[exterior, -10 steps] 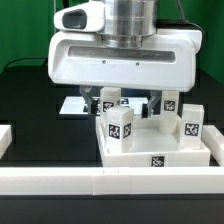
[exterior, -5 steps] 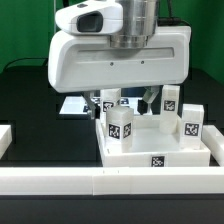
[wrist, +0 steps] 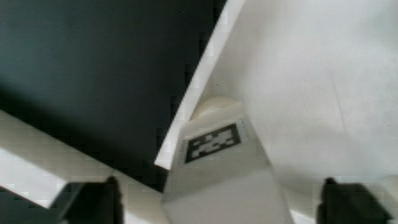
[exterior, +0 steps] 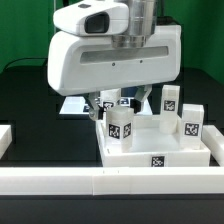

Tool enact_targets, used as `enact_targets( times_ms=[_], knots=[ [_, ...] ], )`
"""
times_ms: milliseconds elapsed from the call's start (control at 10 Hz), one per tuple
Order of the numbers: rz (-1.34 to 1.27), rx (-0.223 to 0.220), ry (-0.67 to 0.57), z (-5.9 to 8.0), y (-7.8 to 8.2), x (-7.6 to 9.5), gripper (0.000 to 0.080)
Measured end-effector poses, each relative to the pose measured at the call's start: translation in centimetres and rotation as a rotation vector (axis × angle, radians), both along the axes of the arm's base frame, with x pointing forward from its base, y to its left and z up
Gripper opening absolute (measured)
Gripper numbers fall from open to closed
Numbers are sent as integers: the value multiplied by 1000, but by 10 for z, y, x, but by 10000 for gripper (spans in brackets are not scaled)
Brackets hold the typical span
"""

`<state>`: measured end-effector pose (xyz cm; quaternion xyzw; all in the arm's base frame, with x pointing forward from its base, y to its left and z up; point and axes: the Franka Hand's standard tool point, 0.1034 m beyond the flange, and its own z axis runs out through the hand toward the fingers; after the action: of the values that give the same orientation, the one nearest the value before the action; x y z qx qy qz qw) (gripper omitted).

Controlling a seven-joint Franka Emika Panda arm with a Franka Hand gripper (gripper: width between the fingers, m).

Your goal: Assemble square table

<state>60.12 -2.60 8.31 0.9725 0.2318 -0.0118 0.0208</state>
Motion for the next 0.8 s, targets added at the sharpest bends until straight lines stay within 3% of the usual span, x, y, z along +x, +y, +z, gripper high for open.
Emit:
enact_targets(
  times_ms=[100,200,800],
  knots=[
    [0,0,0,0,0,0,383],
    [-20,1,-1,0,0,0,284],
    [-701,4,-29,-1,1,-1,284]
  ],
)
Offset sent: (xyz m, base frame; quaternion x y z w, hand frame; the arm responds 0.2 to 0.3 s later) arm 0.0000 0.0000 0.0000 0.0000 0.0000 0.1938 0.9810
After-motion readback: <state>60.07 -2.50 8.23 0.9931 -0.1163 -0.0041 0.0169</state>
